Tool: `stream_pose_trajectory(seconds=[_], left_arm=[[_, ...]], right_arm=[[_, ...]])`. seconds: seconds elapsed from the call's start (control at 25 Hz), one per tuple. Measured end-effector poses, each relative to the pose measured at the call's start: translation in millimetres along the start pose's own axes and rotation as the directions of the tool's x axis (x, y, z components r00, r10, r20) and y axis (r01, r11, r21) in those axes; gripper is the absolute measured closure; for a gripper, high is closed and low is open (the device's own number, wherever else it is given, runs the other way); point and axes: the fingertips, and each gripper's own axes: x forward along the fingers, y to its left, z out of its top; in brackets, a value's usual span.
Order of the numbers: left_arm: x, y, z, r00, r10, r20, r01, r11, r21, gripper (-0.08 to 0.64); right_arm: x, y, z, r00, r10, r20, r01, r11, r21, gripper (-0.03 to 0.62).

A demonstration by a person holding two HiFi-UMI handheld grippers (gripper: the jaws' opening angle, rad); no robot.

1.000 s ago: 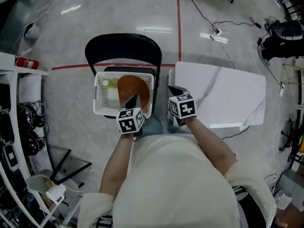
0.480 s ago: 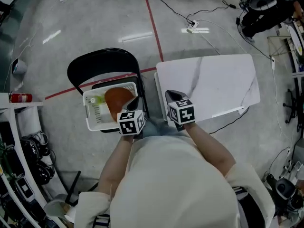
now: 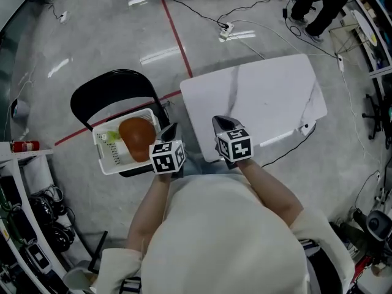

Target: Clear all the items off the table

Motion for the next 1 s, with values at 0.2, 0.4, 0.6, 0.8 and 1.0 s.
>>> stream_pose_trajectory(seconds=[0.2,0.4,0.6,0.8,1.0], left_arm=[[-2,-41,-8,1.0,-0.023,0.015,0.022,0.999,0.028,0.549],[-3,-80,-20,0.999,-0.053,0.009,0.053,0.996,0.065,0.549],[-3,-109,-26,0.997,-0.082,0.007,0.081,0.99,0.114,0.549],[-1,-131,-26,0.994,-0.11,0.015,0.107,0.984,0.14,0.551],[4,-150,-27,0.99,-0.141,0.011,0.137,0.976,0.167,0.549]], right_arm=[[-27,-23,-9,0.999,-0.012,0.034,0.012,1.0,0.017,0.593],[-50,-41,-24,0.999,-0.02,0.044,0.018,0.999,0.043,0.594],[-72,-53,-32,0.998,-0.026,0.061,0.024,0.999,0.029,0.594],[-88,-64,-42,0.996,-0.041,0.074,0.04,0.999,0.013,0.594],[-99,-73,-48,0.995,-0.055,0.088,0.054,0.998,0.01,0.594]])
